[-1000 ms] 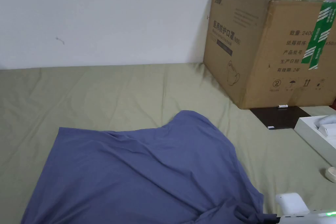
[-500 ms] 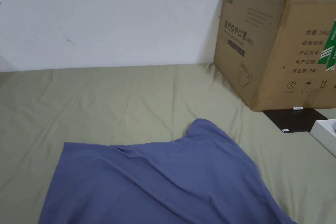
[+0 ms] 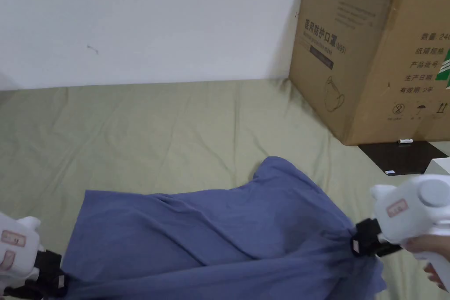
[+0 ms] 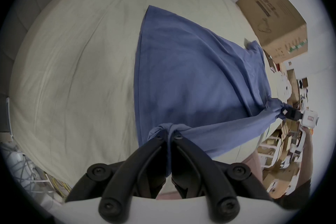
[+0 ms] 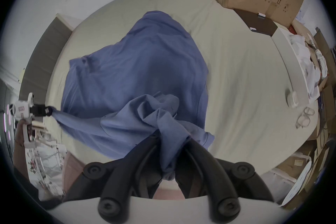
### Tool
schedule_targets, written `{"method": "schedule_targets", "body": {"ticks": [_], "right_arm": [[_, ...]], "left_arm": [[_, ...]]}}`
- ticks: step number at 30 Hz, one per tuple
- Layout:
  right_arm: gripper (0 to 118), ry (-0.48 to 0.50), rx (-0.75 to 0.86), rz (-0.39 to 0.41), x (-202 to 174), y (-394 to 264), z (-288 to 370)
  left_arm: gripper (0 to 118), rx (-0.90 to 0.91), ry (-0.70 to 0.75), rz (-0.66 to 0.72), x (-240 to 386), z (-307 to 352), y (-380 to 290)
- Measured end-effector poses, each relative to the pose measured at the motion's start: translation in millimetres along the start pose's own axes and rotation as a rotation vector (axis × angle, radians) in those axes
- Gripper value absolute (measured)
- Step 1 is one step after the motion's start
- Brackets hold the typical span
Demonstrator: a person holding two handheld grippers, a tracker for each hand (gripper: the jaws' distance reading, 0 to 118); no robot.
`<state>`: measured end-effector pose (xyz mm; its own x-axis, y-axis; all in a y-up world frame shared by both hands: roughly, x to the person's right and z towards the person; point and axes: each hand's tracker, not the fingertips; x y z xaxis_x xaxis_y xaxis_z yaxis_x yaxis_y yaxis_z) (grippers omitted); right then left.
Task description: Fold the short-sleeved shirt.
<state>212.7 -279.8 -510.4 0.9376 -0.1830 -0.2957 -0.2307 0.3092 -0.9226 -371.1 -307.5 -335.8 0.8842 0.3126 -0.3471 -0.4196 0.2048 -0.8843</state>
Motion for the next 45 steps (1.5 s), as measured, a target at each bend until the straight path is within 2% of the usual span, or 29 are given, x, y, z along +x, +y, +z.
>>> {"method": "schedule_targets", "body": {"ticks": [3, 4, 5, 6, 7, 8, 9, 10, 16, 17, 19, 20, 21, 22, 23, 24, 25, 27, 28, 30, 34, 36, 38, 39, 40, 41, 42, 43, 45], "right_arm": [[10, -0.001, 0.027, -0.106, -1.5, 17.9, -22.2], [12, -0.004, 0.048, -0.143, -2.4, 17.9, -27.0], [21, -0.011, 0.076, -0.172, -3.8, 16.9, -30.7], [40, -0.023, 0.118, -0.188, 2.8, 20.4, -38.1], [68, -0.043, 0.163, -0.188, 2.1, 17.9, -38.0], [103, -0.073, 0.21, -0.181, 0.5, 13.8, -36.9], [116, -0.075, 0.268, -0.164, 0.1, 8.2, -32.9], [118, -0.079, 0.311, -0.15, 0.4, 4.6, -29.5], [118, -0.068, 0.42, -0.064, 7.3, -22.4, -1.1], [118, -0.041, 0.461, -0.051, 5.0, -32.6, 8.5], [115, 0.037, 0.593, -0.023, -7.0, -60.9, 30.7], [107, 0.069, 0.657, 0.006, -10.8, -76.9, 40.3], [90, 0.096, 0.73, 0.029, -14.7, -92.9, 48.4], [59, 0.095, 0.78, 0.051, -25.6, -109.0, 57.5], [17, 0.052, 0.812, 0.078, -32.0, -120.9, 62.3], [10, 0.015, 0.835, 0.095, -38.9, -132.6, 64.9], [10, 0.009, 0.842, 0.095, -42.2, -140.4, 66.2], [10, 0.083, 0.836, 0.061, -49.6, -153.4, 66.2], [8, 0.094, 0.835, 0.045, -52.9, -157.8, 66.5], [8, 0.126, 0.844, 0.024, -58.9, -163.2, 67.5], [7, 0.122, 0.845, 0.067, -71.4, -161.7, 73.7], [7, 0.129, 0.844, 0.088, -75.9, -160.4, 75.7], [7, 0.142, 0.833, 0.097, -78.0, -159.5, 76.5], [7, 0.148, 0.824, 0.102, -79.1, -159.3, 76.7], [7, 0.152, 0.816, 0.106, -80.0, -159.4, 76.9], [7, 0.154, 0.808, 0.11, -80.9, -159.7, 77.4], [7, 0.156, 0.802, 0.114, -80.4, -161.1, 78.4], [7, 0.158, 0.798, 0.119, -80.6, -162.0, 79.1], [7, 0.148, 0.799, 0.127, -81.0, -164.3, 80.8]], "left_arm": [[3, 0.02, 0.005, 0.034, 2.0, -15.6, 16.8], [7, 0.041, 0.006, 0.047, 2.6, -16.3, 18.3], [25, 0.077, 0.013, 0.061, 6.5, -15.8, 16.9], [49, 0.122, 0.033, 0.055, 8.8, -14.3, 16.1], [81, 0.149, 0.04, 0.04, 11.2, -13.3, 14.8], [115, 0.165, 0.041, 0.026, 13.5, -12.2, 11.8], [117, 0.173, 0.039, 0.016, 17.3, -5.6, 5.4], [111, 0.229, 0.025, -0.002, 18.7, 0.2, 4.7], [111, 0.332, 0.043, -0.134, 32.7, 18.3, -26.7], [111, 0.361, 0.04, -0.152, 31.4, 21.1, -32.1], [107, 0.48, 0.021, -0.162, 35.7, 32.5, -58.7], [90, 0.571, -0.009, -0.166, 37.0, 38.8, -76.1], [63, 0.666, -0.046, -0.171, 24.4, 39.6, -90.8], [27, 0.777, -0.065, -0.19, 24.7, 43.2, -111.2], [0, 0.832, -0.065, -0.206, 26.5, 45.1, -128.0], [0, 0.841, -0.051, -0.207, 28.9, 44.6, -144.2], [0, 0.869, -0.028, -0.23, 51.6, 51.4, -166.9], [0, 0.886, -0.039, -0.232, 58.4, 55.0, -189.8], [0, 0.899, 0.0, -0.262, 61.4, 57.5, -194.0], [0, 0.832, 0.03, -0.204, 55.0, 63.0, -188.1], [0, 0.599, 0.051, -0.128, 30.2, 49.5, -152.9], [1, 0.443, 0.113, -0.077, 17.1, 26.2, -134.0], [4, 0.42, 0.125, -0.113, 0.5, 4.0, -119.9], [23, 0.399, 0.16, -0.131, -2.0, -6.3, -114.7], [62, 0.381, 0.193, -0.139, -4.1, -15.6, -109.4], [110, 0.358, 0.221, -0.136, -10.2, -26.5, -105.5], [118, 0.33, 0.232, -0.115, -12.9, -35.6, -101.5], [113, 0.331, 0.217, -0.113, -13.3, -40.4, -102.0], [113, 0.348, 0.219, -0.11, -9.4, -52.8, -97.9]]}}
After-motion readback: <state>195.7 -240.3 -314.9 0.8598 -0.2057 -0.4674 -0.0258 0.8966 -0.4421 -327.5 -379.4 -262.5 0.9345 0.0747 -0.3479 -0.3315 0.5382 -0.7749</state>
